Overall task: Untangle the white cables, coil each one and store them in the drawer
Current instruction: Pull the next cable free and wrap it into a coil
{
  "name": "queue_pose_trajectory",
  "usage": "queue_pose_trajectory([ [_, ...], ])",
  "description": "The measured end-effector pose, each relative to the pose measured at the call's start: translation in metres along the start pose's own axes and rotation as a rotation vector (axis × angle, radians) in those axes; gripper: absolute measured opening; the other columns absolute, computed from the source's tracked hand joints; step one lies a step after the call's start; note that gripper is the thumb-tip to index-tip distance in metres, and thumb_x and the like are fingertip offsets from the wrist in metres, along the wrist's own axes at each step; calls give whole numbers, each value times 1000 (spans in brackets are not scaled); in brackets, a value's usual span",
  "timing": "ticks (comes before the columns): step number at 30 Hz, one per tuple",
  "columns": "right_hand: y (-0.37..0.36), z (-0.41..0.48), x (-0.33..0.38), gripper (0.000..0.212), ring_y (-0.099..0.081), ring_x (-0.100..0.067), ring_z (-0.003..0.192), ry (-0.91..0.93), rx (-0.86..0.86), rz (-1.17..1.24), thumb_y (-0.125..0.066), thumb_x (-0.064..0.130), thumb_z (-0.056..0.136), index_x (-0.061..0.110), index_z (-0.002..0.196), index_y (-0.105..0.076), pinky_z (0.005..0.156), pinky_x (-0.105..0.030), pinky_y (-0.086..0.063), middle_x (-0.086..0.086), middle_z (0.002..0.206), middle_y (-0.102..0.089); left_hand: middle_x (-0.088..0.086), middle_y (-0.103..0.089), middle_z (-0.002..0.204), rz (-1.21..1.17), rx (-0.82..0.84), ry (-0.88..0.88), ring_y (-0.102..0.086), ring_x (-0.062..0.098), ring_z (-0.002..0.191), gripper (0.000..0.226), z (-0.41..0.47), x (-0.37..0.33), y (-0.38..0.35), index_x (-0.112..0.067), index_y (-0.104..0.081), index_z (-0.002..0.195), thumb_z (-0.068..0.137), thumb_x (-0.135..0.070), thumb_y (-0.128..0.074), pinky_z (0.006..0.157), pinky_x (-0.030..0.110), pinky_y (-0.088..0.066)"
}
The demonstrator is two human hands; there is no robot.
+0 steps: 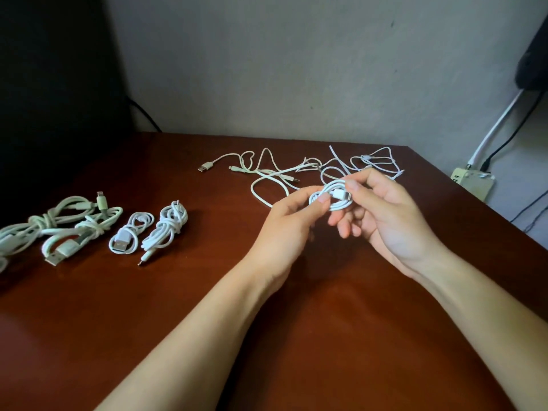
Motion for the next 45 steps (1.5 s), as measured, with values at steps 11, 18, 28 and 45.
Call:
queue_pose_trajectory([
  [11,-4,-1,3,15,-54,-15,40,6,78,28,-46,22,81,8,88,-47,41,-17,-37,-11,54,-62,0,-51,73,-246,147,59,-36,28,89,23,3,8,2,-17,-64,105,89,-26,-49,82,39,-29],
  [18,-1,-1,6,15,-52,-13,38,27,65,20,-48,21,82,8,88,-48,40,-17,-35,-8,52,-61,4,-53,79,-301,231,62,-42,22,90,16,0,6,0,-16,-58,103,97,-23,-45,72,28,-36],
  [28,3,0,7,12,-54,-15,37,71,22,-99,-51,22,86,11,84,-48,38,-18,-38,-9,52,-62,1,-54,74,-81,115,-58,-52,17,79,15,0,3,-4,-15,-63,95,98,-22,-49,74,24,-36],
  [45,2,-1,0,14,-64,-21,46,-24,-20,-129,-44,9,97,11,83,-47,42,-19,-45,-5,49,-59,-1,-53,102,551,-190,-237,-51,3,93,37,-5,-4,-4,-17,-64,117,83,-28,-72,78,4,-34],
])
Point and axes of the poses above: each hand's wrist, its own z-axis towards the middle knuckle, its own y-axis out of the back of the hand, x = y × z, the point moved 2 cm from there along z, towards the middle knuckle
